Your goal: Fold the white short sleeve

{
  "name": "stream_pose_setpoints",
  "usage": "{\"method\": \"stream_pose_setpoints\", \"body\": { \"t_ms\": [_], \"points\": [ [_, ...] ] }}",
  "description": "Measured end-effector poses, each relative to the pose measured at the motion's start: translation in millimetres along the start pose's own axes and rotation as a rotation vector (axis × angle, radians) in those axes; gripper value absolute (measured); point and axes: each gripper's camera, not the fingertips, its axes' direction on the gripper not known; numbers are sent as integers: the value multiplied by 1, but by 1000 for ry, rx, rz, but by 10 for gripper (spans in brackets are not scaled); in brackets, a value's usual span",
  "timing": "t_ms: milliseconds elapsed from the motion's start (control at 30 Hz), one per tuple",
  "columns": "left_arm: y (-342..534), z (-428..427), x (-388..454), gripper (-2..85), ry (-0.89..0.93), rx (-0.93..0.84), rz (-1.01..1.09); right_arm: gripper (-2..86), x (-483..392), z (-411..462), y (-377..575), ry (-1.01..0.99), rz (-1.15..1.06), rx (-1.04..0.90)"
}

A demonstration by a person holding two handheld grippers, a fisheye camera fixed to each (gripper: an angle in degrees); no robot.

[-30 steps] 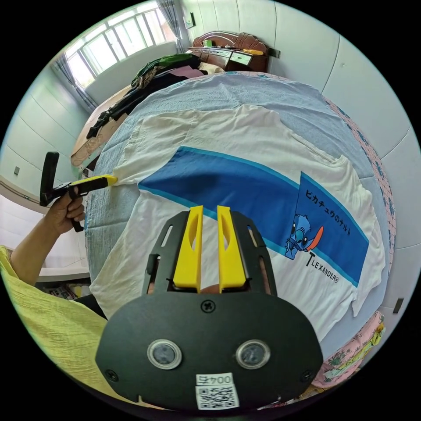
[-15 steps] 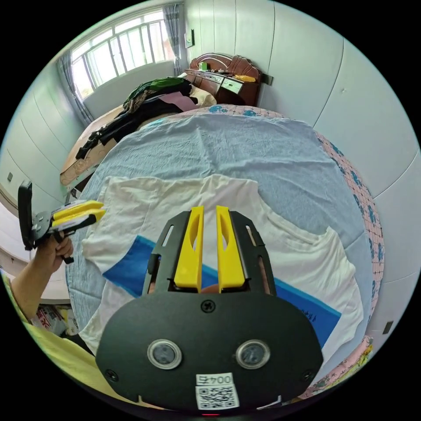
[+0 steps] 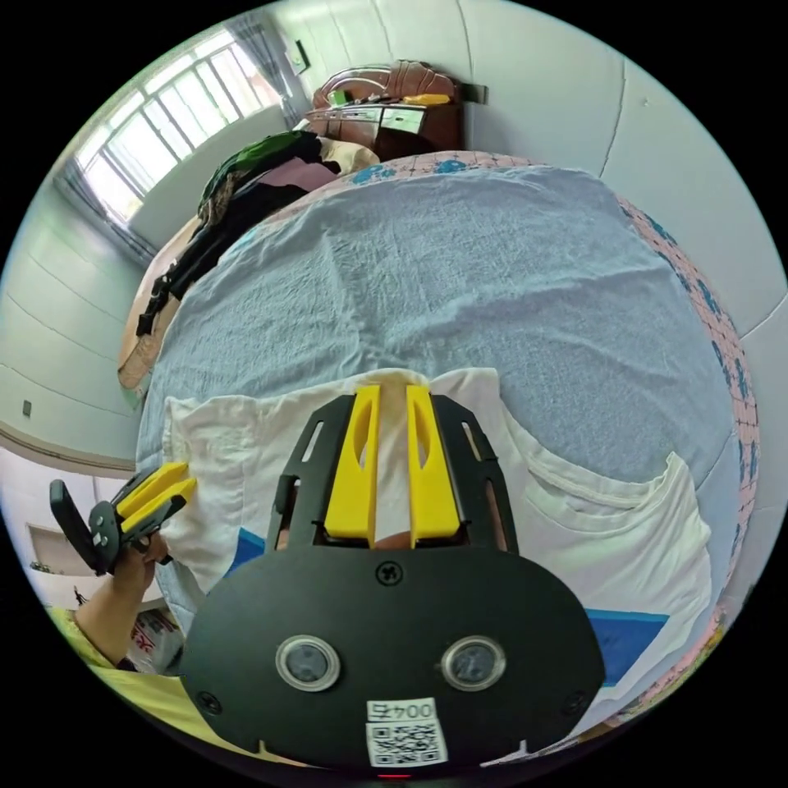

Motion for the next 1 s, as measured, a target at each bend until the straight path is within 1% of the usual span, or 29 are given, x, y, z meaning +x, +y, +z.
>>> {"method": "stream_pose_setpoints", "body": {
  "t_ms": [33, 100, 167, 233, 300, 367, 433, 500, 567, 633, 767, 833, 900, 933, 1000],
  "points": [
    [-1, -3, -1, 62, -13, -9, -7, 65, 1, -6, 3, -10, 9, 14],
    [-5, -34, -7, 43, -22, 97, -14, 64, -2, -30, 19, -61, -10, 55],
    [-14, -46, -16, 28, -32, 157, 11, 61, -11, -42, 32, -75, -57, 73],
    [-30, -33, -26, 18, -49, 120, 50, 54, -22, -45, 39, -83, -98, 75],
    [-48, -3, -41, 10, -26, 41, 79, 45, -43, -37, 36, -91, -160, 52],
    [-55, 10, -45, 7, -7, 31, 118, 31, -66, -29, 30, -80, -224, 46],
    [-59, 22, -45, 6, -34, 5, 148, 14, -90, -19, 22, -92, -290, 31],
    [-59, 33, -50, 7, -68, -24, 140, 3, -117, -3, 13, -110, -355, -6],
    [-56, 34, -59, 9, -48, -15, 97, 4, -129, 11, 5, -81, -374, -50],
    [-53, 34, -65, 12, -44, -9, 57, 2, -131, 23, -2, -11, -352, -94],
    [-47, 36, -84, 15, -3, 9, -42, 17, -114, 13, -16, -52, -215, -58],
    [-46, 37, -91, 16, 10, 9, -72, 35, -111, -3, -14, -22, -182, -29],
    [-42, 20, -96, 14, -23, 32, -78, 39, -104, -45, 2, -67, -171, 42],
    [-40, 13, -97, 14, -18, 53, -71, 39, -101, -58, 10, -68, -168, 62],
    [-27, -22, -95, 15, 26, 108, -29, 41, -87, -110, 56, -64, -154, 116]
  ]
}}
